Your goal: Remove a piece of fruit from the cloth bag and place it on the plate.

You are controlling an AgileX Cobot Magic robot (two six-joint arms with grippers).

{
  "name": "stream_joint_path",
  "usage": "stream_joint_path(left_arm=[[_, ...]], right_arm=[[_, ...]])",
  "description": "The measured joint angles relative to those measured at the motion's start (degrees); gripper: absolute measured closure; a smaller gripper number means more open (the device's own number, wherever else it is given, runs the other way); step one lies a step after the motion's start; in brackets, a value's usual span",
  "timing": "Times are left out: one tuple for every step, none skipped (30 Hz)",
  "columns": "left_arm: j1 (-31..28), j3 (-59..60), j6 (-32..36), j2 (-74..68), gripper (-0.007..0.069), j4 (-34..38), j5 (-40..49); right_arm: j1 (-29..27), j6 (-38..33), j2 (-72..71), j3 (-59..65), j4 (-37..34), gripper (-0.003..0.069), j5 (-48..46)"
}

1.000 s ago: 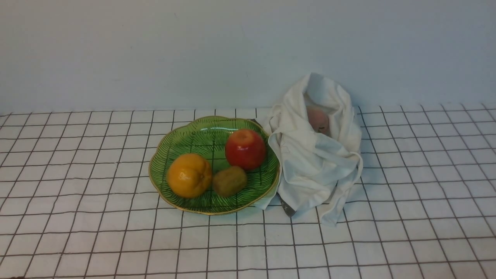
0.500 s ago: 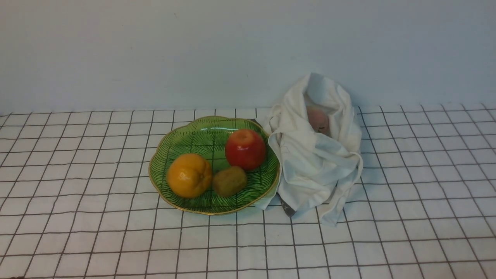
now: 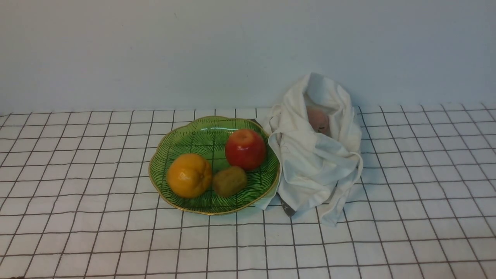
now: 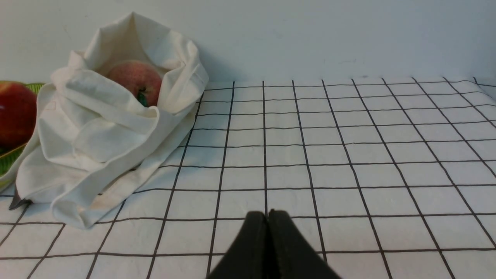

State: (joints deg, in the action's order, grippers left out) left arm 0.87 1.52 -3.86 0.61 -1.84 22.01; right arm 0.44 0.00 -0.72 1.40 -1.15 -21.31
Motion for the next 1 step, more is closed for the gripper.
stream_joint_path(left_arm=[[0.00,0.00,0.00,0.00,0.0629,0.00,0.00]], right_arm=[[0.00,0.00,0.00,0.00,0.00,0.0673,0.00]])
